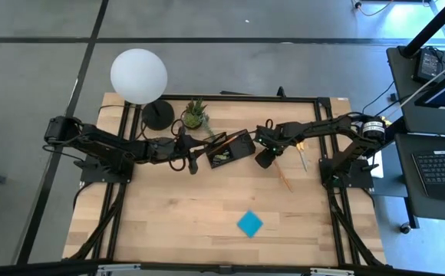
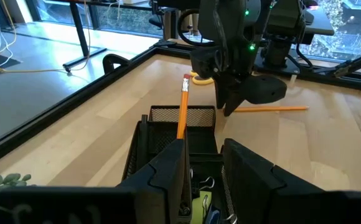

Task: Pick and place office supplies into organizer
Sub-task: Put the yellow pencil into the desk organizer

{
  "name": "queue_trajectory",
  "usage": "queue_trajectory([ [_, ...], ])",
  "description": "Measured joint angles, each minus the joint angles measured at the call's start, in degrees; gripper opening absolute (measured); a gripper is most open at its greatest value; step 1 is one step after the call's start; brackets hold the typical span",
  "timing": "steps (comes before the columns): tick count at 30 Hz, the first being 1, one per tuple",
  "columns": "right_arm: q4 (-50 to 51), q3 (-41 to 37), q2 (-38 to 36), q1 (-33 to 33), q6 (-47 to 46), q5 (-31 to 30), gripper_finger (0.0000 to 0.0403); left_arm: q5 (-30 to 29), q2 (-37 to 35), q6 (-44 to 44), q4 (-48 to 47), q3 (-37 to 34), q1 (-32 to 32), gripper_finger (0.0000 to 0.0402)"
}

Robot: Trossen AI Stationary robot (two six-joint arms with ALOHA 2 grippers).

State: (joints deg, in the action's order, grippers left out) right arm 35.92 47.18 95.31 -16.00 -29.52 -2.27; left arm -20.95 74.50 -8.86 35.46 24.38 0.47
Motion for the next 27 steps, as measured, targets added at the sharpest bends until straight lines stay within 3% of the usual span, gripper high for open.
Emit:
queue_trajectory([
  [11, 0.2, -0.1, 0.0, -0.4, 4.6, -0.6, 0.0015, 0.0, 0.0, 0.0, -0.1, 0.0, 0.0, 0.0104],
  [27, 0.9, -0.1, -2.8, -0.3, 7.4, -3.8, 0.0004, 0.0, 0.0, 0.2, -0.1, 0.0, 0.0, 0.01],
])
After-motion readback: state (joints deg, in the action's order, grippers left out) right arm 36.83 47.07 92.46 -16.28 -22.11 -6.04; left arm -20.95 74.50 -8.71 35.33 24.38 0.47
